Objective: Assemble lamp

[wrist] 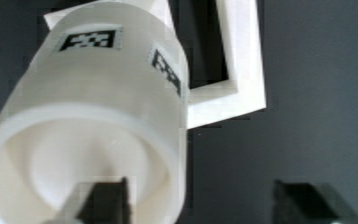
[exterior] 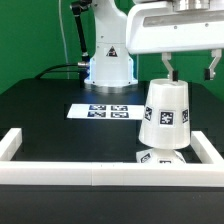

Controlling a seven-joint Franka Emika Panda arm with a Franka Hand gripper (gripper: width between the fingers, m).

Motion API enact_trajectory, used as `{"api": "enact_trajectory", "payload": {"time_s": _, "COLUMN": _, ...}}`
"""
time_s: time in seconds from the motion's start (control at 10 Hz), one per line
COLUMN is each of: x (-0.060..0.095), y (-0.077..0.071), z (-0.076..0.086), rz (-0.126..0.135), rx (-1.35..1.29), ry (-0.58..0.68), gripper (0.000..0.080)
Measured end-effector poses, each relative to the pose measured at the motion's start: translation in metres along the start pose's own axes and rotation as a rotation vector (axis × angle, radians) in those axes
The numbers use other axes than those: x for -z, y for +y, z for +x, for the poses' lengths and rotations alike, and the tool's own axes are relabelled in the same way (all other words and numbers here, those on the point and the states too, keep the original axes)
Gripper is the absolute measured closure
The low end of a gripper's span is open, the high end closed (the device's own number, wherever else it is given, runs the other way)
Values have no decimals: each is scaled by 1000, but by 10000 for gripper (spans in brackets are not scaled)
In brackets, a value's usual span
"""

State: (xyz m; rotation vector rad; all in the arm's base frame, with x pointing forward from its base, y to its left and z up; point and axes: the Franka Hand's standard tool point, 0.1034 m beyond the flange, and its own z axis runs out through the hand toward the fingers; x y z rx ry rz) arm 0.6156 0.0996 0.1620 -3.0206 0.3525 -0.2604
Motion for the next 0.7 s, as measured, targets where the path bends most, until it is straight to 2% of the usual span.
{"api": "enact_trajectory", "payload": {"time_s": 0.1, "x": 5, "y": 0, "z": 1, "rz": 4, "rx": -1, "ry": 6, "gripper": 237}}
{"api": "enact_trajectory", "payload": {"time_s": 0.2, "x": 13, "y": -4, "z": 2, "rz": 12, "rx": -16, "ry": 12, "gripper": 142}}
{"api": "enact_trajectory", "payload": {"time_s": 0.3, "x": 14, "y": -9, "z": 0, "rz": 14, "rx": -45, "ry": 30, "gripper": 113}}
{"api": "enact_trajectory", "payload": {"time_s": 0.5, "x": 6, "y": -20, "z": -12, "rz": 17, "rx": -75, "ry": 54, "gripper": 102}}
{"api": "enact_trajectory", "payload": {"time_s": 0.7, "x": 6, "y": -20, "z": -12, "rz": 16, "rx": -69, "ry": 52, "gripper": 101}}
